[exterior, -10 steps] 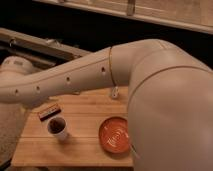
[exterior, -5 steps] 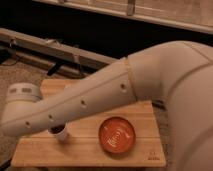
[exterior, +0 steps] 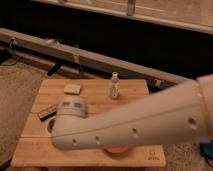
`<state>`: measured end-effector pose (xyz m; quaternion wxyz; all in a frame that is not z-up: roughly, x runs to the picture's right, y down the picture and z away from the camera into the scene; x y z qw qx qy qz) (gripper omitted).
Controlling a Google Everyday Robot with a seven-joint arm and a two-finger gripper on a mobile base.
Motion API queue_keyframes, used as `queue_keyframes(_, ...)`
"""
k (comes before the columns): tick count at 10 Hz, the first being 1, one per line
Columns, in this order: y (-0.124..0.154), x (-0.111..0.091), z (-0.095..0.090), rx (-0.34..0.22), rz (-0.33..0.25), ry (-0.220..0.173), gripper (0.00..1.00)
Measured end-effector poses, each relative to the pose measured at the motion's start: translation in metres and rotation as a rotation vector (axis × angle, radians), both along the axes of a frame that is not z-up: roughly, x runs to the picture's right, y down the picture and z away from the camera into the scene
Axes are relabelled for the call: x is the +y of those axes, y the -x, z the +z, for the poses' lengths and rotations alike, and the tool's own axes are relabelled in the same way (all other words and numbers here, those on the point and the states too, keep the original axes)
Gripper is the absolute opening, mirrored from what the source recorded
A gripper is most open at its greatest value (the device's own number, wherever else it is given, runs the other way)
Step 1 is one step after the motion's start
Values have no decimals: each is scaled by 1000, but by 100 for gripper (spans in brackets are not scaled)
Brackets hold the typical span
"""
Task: Move the arm in a circular motion
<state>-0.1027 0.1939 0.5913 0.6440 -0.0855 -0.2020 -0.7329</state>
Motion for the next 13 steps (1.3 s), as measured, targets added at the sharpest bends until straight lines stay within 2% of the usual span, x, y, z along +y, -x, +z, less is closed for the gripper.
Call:
queue_keyframes(3, -81, -6, 16, 99, 142, 35, 80)
queue_keyframes(5, -140, -23, 37, 171, 234, 59, 80)
queue_keyframes(7, -177, -47, 59, 221, 287, 72, 80)
queue_keyframes(9, -203, -73, 81, 263, 318, 76, 80)
queue_keyframes(11, -224, -112, 106, 315, 333, 65, 80)
queue_keyframes(13, -222, -147, 123, 346, 316, 48, 80)
